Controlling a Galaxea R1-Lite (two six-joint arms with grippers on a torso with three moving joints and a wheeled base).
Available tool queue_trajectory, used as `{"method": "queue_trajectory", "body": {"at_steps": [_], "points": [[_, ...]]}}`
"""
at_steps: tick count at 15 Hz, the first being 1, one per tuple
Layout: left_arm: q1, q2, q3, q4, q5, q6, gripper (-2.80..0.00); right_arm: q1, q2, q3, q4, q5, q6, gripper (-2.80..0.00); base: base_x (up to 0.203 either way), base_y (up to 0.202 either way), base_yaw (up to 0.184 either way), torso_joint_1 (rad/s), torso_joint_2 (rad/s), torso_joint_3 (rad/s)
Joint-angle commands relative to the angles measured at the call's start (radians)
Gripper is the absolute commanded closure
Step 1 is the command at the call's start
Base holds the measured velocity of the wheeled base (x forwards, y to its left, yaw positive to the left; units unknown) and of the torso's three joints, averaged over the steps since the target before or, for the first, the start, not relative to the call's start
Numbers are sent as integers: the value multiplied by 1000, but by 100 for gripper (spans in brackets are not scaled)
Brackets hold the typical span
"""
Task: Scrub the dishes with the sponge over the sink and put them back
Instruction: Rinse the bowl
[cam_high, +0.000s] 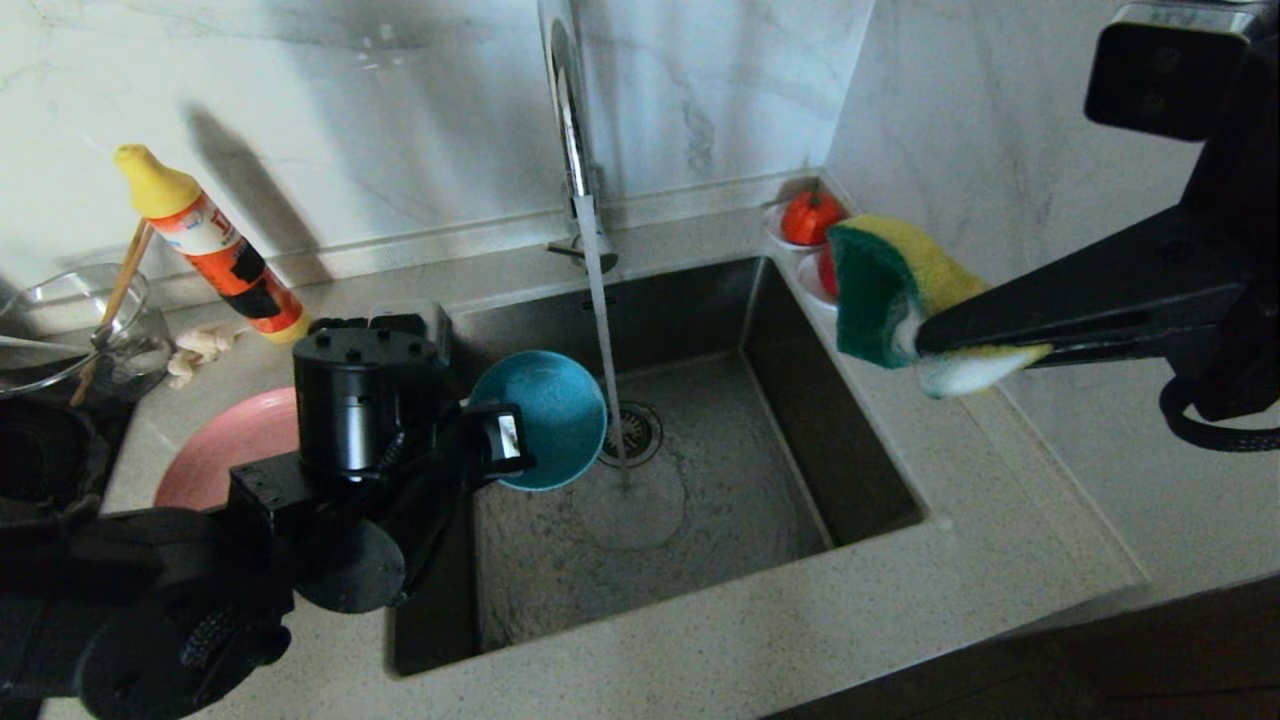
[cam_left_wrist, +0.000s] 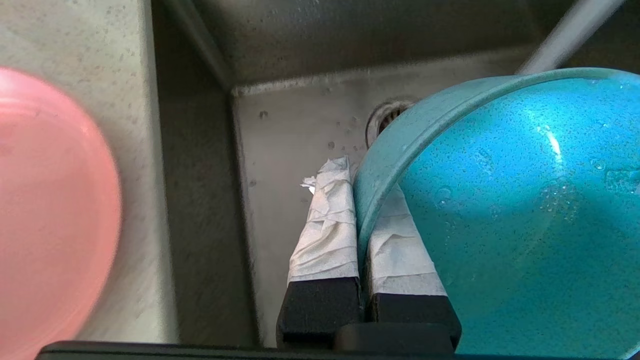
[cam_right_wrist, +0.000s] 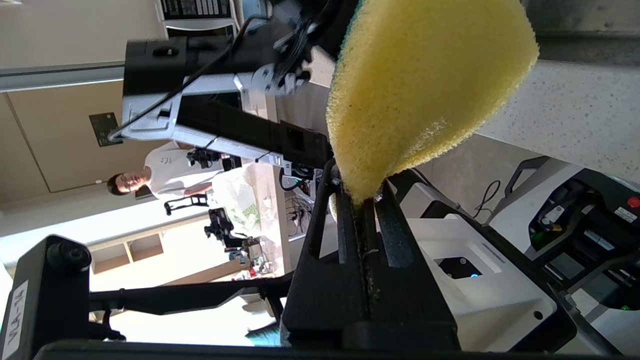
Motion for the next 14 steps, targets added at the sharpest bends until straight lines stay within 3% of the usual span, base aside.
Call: {"method": "queue_trajectory", "body": {"at_steps": [1, 4, 14], "points": [[22, 70, -60, 10, 3, -26, 0, 0, -8, 2, 4, 4, 3, 0, 0, 0, 0, 0, 0, 0], [40, 132, -126, 35, 5, -81, 0, 0, -12, 5, 4, 4, 3, 0, 0, 0, 0, 0, 0, 0], [83, 252, -322, 51, 7, -135, 0, 2, -12, 7, 2, 4, -8, 0, 0, 0, 0, 0, 0, 0]]}}
